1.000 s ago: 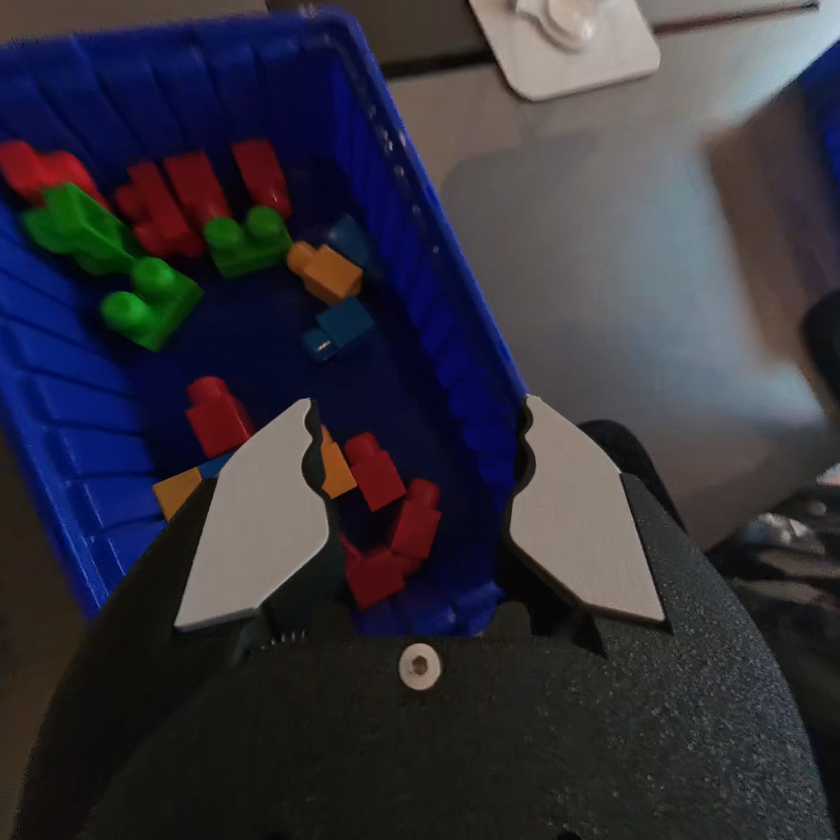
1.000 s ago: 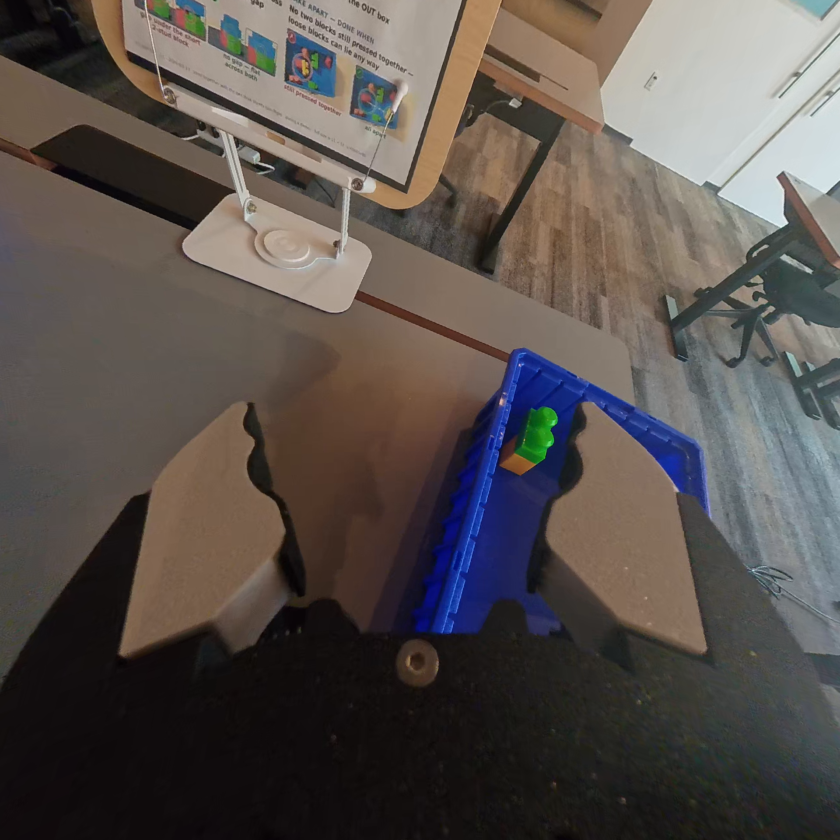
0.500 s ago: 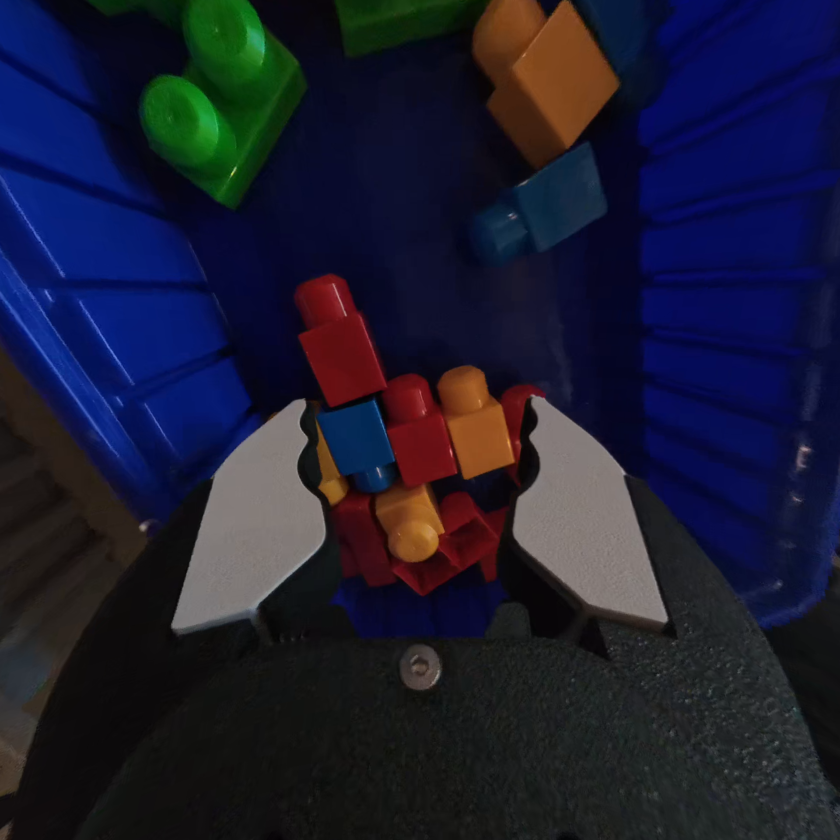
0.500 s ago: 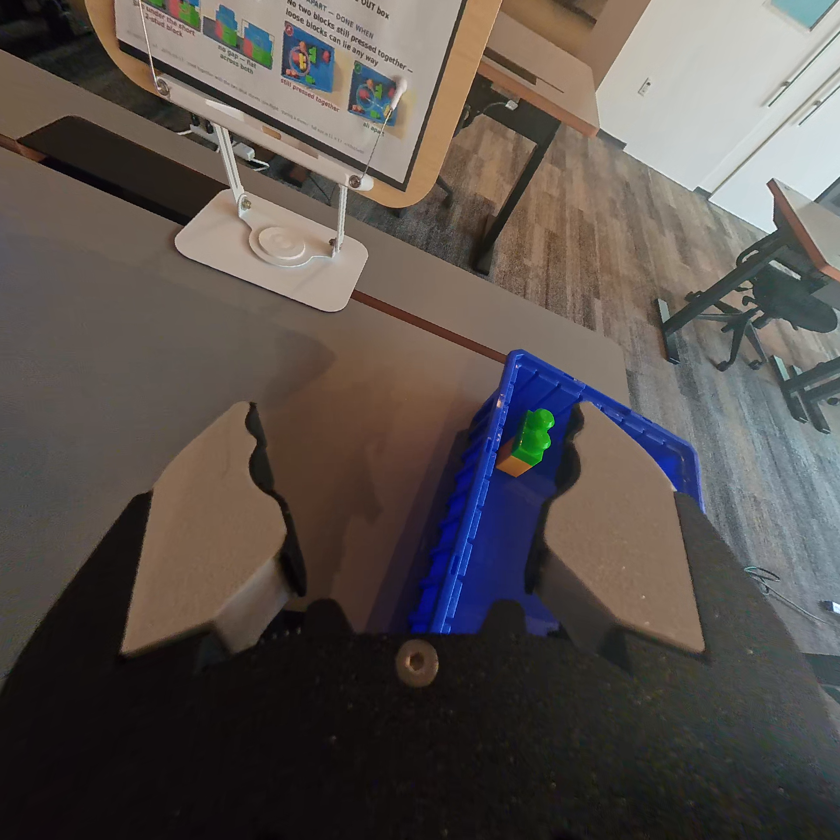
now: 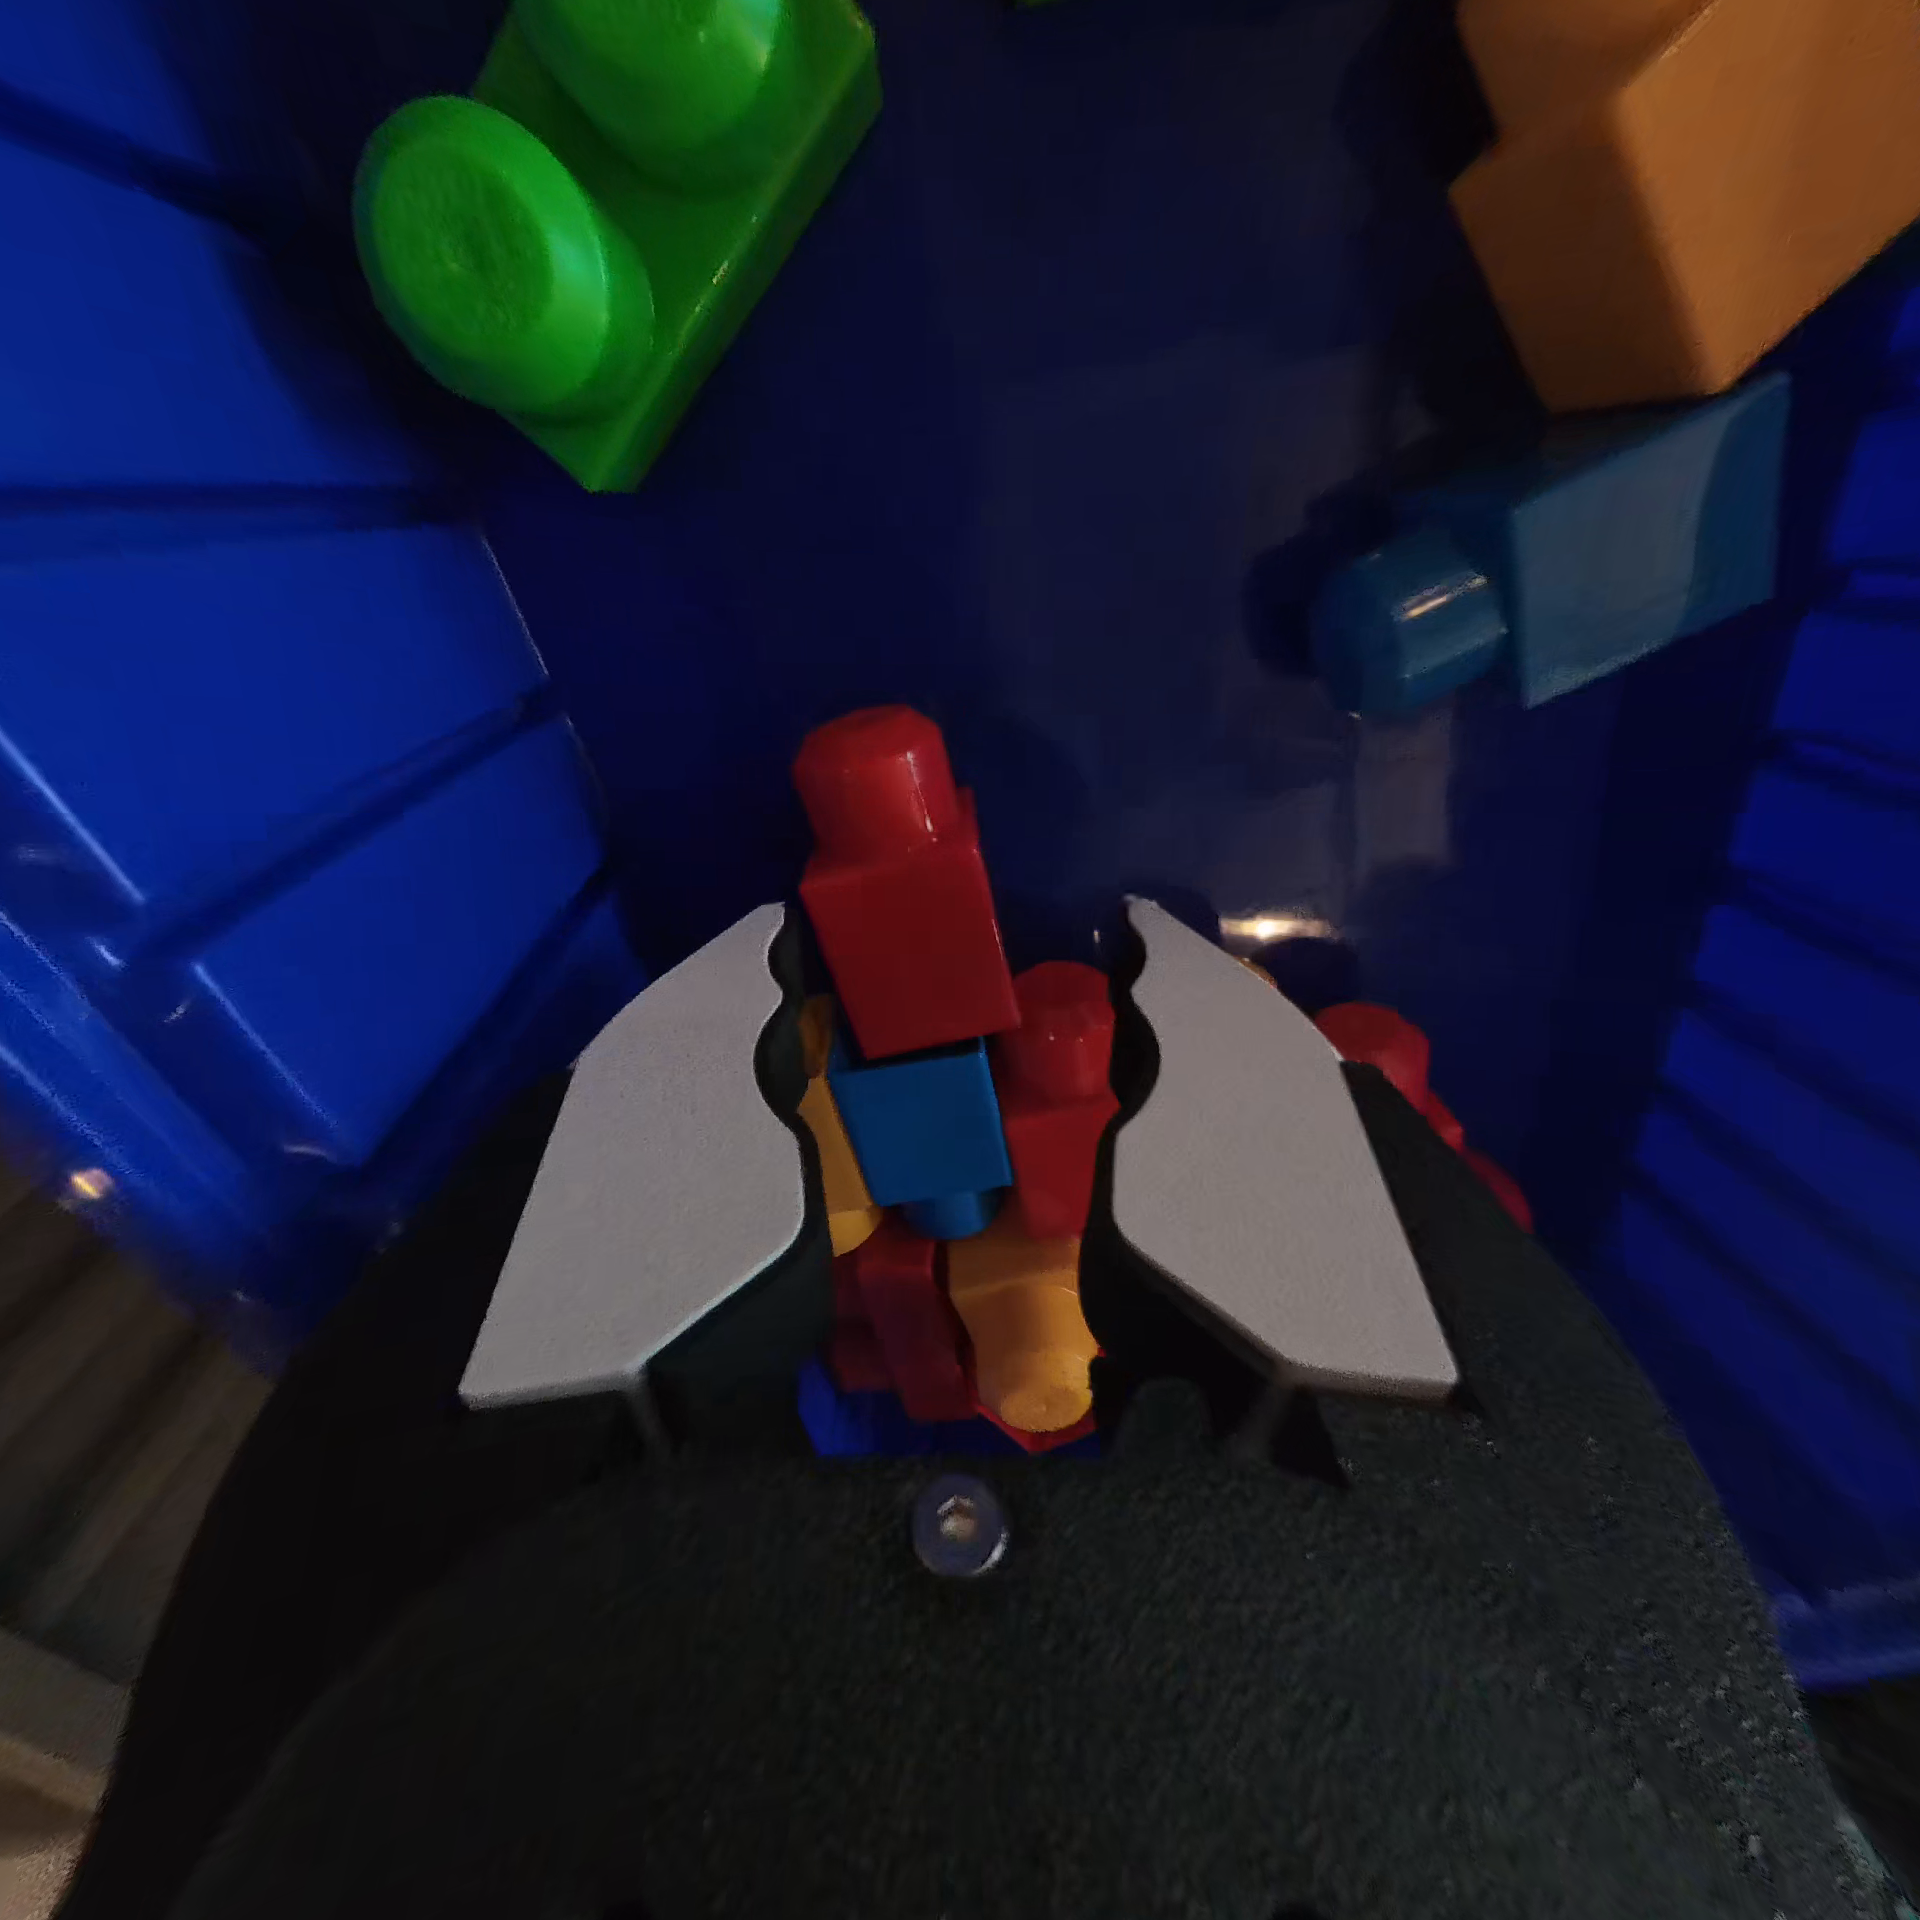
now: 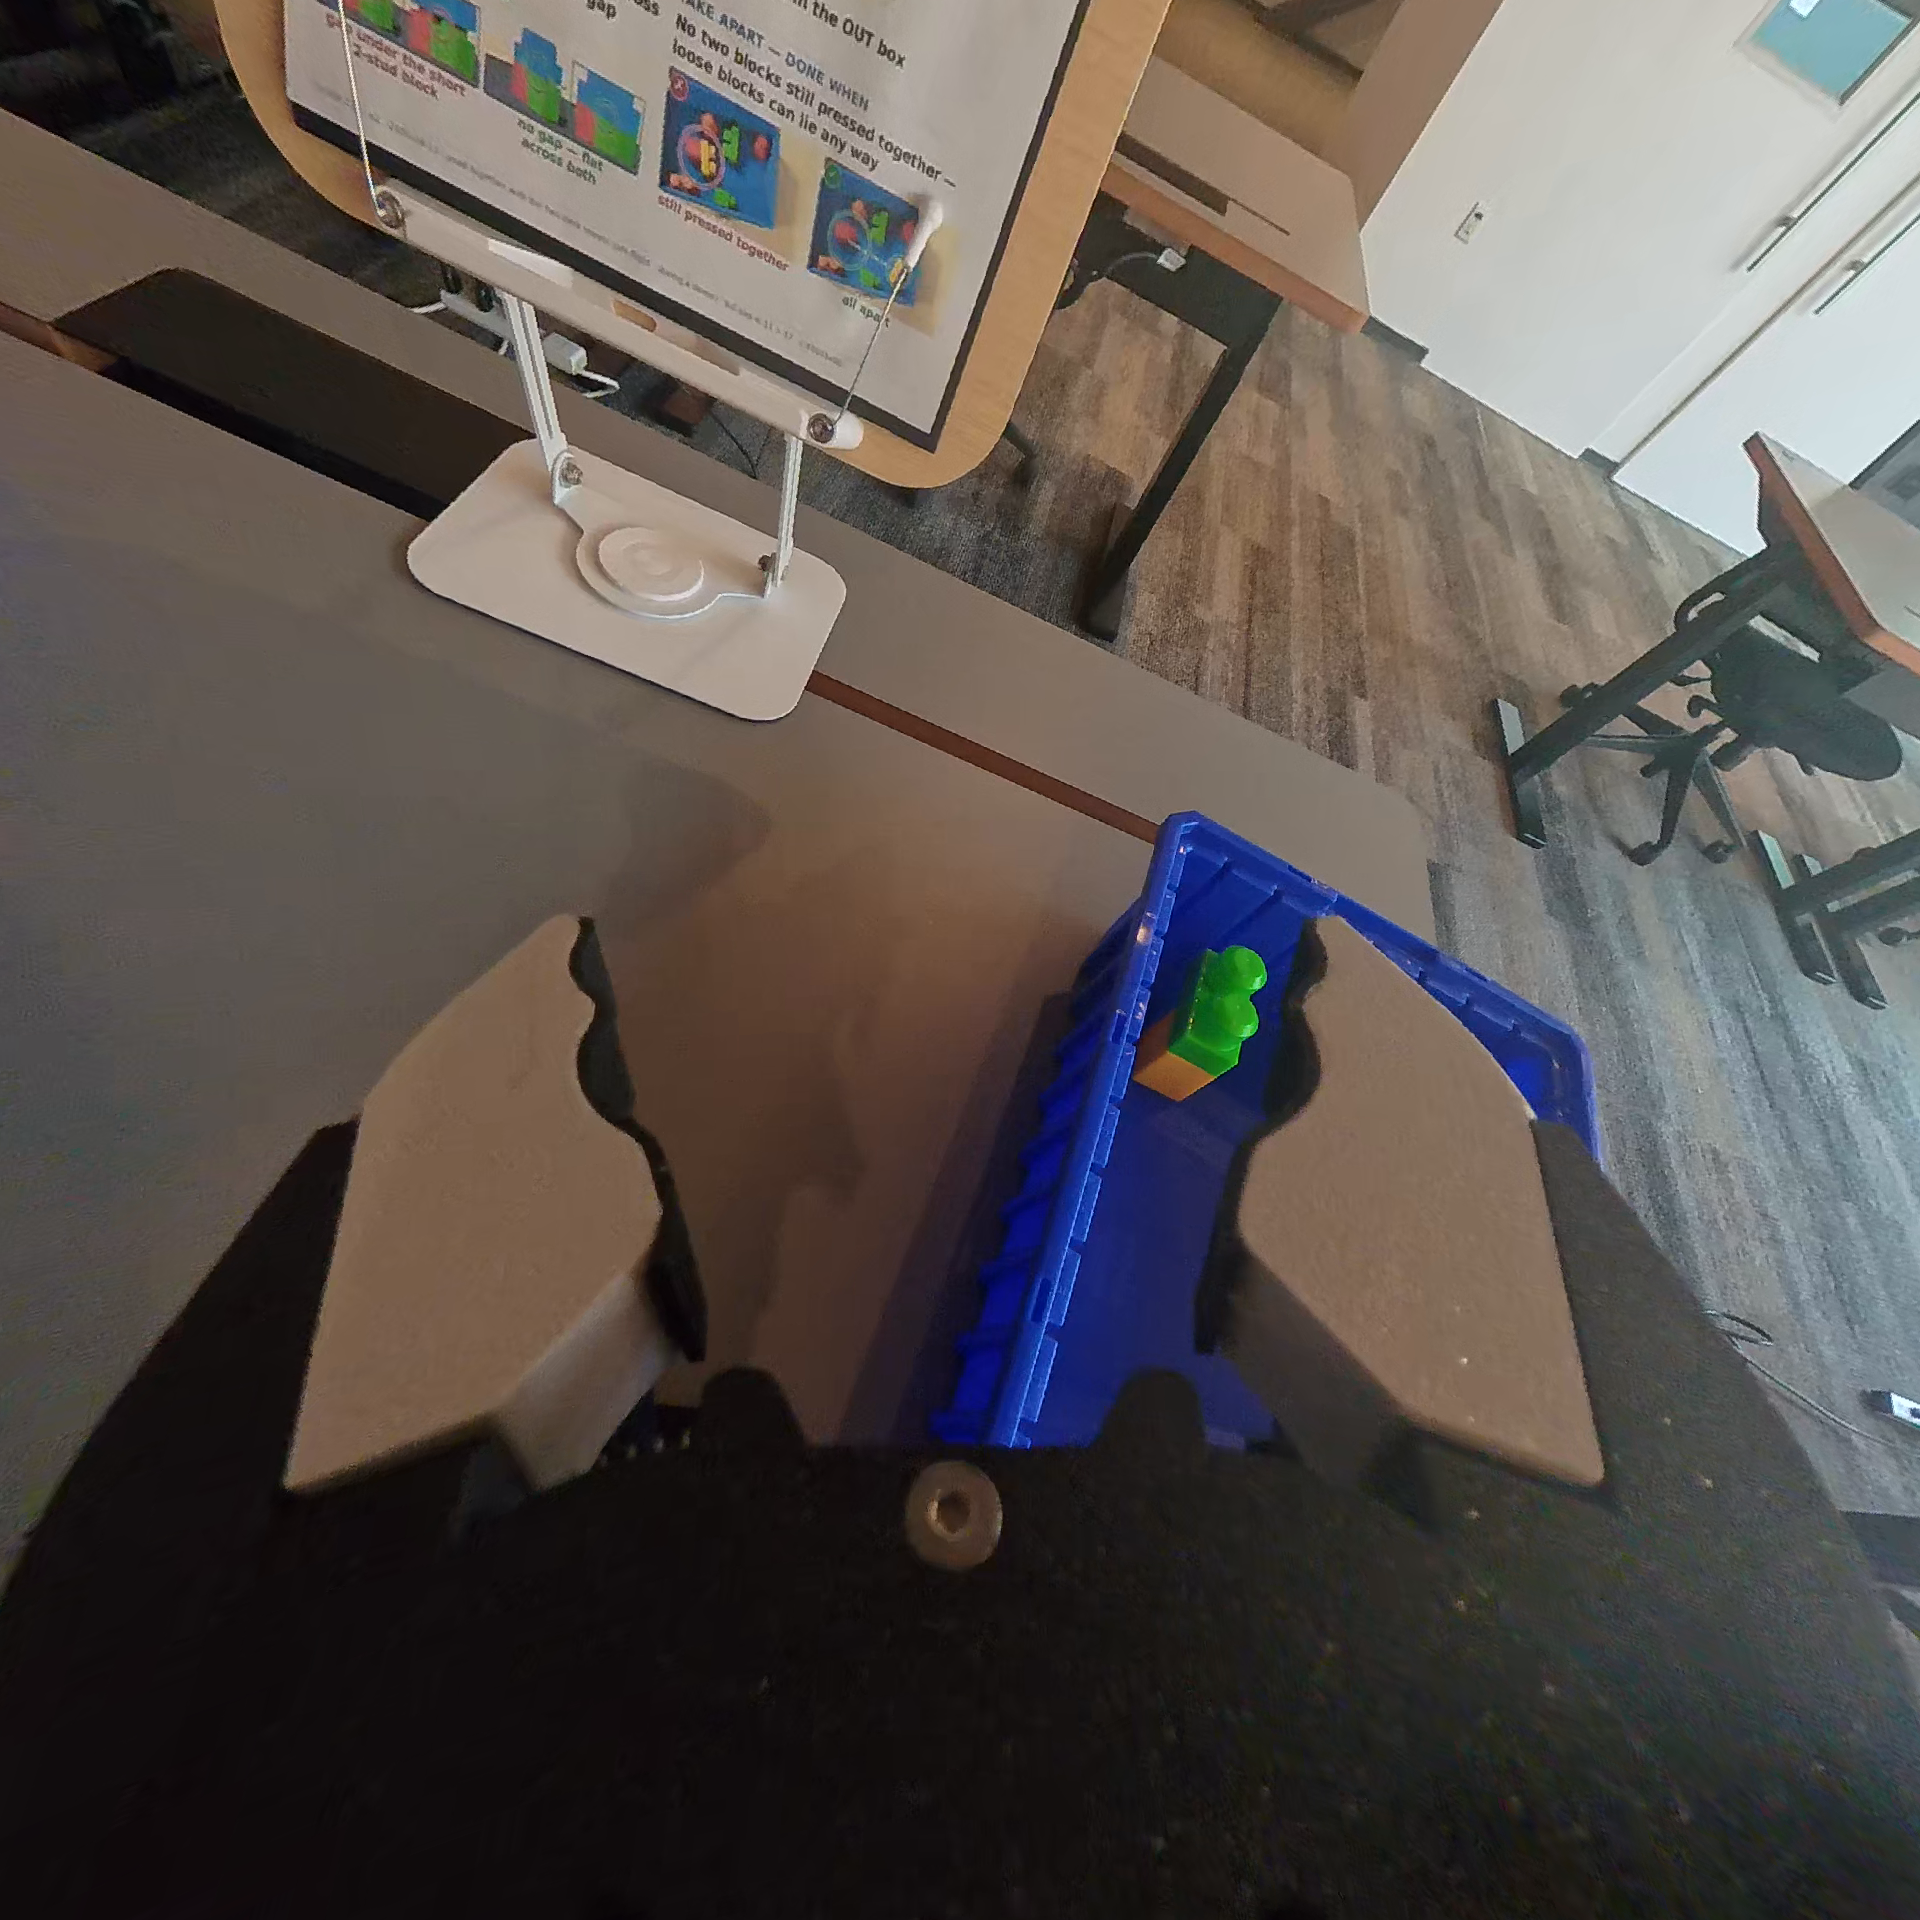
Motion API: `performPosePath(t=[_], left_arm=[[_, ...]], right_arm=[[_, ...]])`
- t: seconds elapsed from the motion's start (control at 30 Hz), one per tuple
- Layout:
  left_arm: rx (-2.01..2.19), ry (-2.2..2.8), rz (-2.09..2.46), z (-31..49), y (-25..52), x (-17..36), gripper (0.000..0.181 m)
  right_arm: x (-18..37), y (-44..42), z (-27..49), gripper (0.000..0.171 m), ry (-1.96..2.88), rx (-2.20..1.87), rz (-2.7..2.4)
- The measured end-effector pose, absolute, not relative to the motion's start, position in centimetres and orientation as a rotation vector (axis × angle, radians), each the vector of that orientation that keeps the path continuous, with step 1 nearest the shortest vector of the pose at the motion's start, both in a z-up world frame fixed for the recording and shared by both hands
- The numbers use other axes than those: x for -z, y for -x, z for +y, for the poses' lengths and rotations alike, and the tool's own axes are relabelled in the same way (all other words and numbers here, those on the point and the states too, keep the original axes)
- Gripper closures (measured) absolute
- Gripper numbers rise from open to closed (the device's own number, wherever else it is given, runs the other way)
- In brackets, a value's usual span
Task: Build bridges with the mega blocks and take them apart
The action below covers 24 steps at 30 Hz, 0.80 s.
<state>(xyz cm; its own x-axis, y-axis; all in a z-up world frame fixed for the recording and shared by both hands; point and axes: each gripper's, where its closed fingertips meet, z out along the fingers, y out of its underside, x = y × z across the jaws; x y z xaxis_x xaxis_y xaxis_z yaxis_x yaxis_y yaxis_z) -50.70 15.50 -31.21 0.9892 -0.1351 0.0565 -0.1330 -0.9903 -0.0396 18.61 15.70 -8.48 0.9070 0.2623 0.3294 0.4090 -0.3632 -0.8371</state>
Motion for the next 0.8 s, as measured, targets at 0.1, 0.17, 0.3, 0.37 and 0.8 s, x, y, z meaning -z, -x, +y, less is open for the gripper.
performPosePath(t=[0.1, 0.17, 0.3, 0.37, 0.8], left_arm=[[0.066, 3.108, 0.187, 15.8, 50.8, 31.7, 0.129], [0.072, 3.110, 0.180, 16.0, 50.8, 32.0, 0.131], [0.076, 3.112, 0.161, 16.4, 50.9, 32.1, 0.131], [0.083, 3.096, 0.177, 16.8, 51.0, 32.1, 0.131], [0.031, 3.082, 0.223, 18.1, 50.8, 32.6, 0.136]], right_arm=[[8.5, -18.7, 15.7, 0.051, 1.966, 0.170, -0.487], [8.4, -18.7, 15.7, 0.051, 1.964, 0.170, -0.486], [8.5, -18.7, 15.7, 0.052, 1.965, 0.170, -0.488], [8.5, -18.8, 15.7, 0.052, 1.965, 0.171, -0.488], [8.3, -19.1, 15.5, 0.055, 1.955, 0.170, -0.482]])
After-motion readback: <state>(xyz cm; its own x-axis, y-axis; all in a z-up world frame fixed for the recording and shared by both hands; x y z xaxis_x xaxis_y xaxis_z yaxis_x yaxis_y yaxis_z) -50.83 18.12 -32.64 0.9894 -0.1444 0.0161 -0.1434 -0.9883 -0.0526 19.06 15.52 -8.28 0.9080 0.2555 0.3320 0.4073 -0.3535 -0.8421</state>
